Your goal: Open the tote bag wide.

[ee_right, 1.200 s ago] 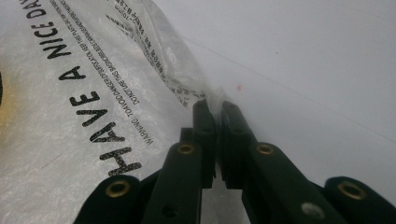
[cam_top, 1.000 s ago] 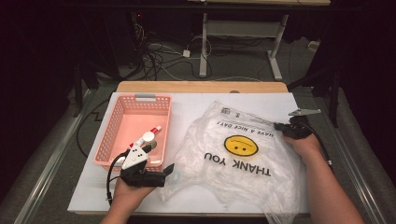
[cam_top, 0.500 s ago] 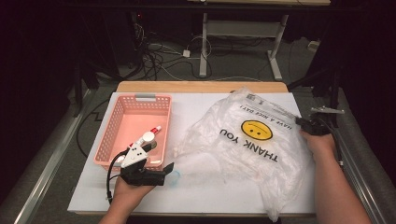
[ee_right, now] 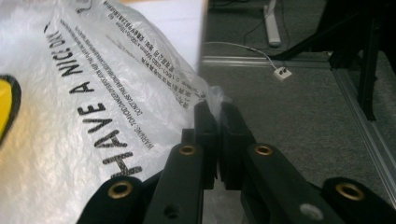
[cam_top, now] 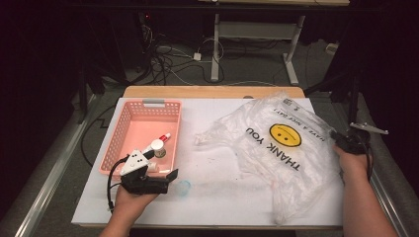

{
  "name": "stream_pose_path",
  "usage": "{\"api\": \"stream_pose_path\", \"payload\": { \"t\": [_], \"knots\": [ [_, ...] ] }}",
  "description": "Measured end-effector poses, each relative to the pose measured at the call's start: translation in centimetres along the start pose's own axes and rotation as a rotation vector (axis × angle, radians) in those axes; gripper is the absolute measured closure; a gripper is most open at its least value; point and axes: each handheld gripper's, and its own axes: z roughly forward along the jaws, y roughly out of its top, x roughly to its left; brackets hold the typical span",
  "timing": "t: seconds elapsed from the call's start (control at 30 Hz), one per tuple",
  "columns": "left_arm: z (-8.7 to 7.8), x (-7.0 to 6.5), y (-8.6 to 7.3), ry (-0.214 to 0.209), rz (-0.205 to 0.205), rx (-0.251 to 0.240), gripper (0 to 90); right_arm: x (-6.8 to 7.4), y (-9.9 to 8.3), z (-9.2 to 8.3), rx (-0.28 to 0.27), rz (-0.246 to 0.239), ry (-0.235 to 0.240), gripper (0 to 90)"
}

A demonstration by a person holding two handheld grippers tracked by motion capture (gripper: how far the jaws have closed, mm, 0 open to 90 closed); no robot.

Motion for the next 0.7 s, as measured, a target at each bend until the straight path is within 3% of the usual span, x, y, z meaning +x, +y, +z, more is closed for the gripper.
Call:
{"api": "stream_pose_path", "payload": {
  "t": [0.03, 0.1, 0.2, 0.23, 0.4, 0.5, 0.53, 0.57, 0.7],
  "knots": [
    [-0.1, 0.1, 0.0, 0.000, 0.000, -0.003, 0.0, 1.1, -0.4, -0.3, 0.003, -0.025, 0.011, 89.0],
    [-0.3, 0.2, 0.0, -0.001, 0.001, -0.003, 0.0, 2.4, -0.7, -0.9, 0.003, -0.085, -0.011, 88.5],
    [-0.2, 0.1, -0.1, -0.005, 0.001, 0.004, 0.0, 3.0, -0.7, -1.5, 0.001, -0.084, 0.026, 87.9],
    [-0.1, 0.0, -0.1, -0.008, 0.001, 0.005, 0.0, 3.7, -0.9, -1.8, 0.010, -0.107, 0.046, 87.2],
    [0.0, -0.4, -0.1, -0.014, 0.012, 0.008, 0.0, 4.4, -1.4, -2.0, 0.031, -0.129, 0.061, 82.5],
    [0.1, -0.3, -0.3, -0.017, 0.005, 0.009, 0.0, 4.3, -1.5, -2.5, 0.015, -0.119, 0.082, 66.8],
    [0.1, -0.2, -0.4, -0.016, 0.004, 0.010, 0.0, 4.3, -1.5, -2.5, 0.015, -0.119, 0.082, 66.8],
    [0.1, -0.2, -0.4, -0.015, -0.001, 0.008, 0.0, 4.0, -1.4, -3.1, -0.002, -0.109, 0.096, 57.9],
    [0.0, -0.1, -0.5, -0.011, -0.001, 0.005, 0.0, 3.9, -1.2, -4.9, -0.058, -0.122, 0.109, 45.9]
  ]
}}
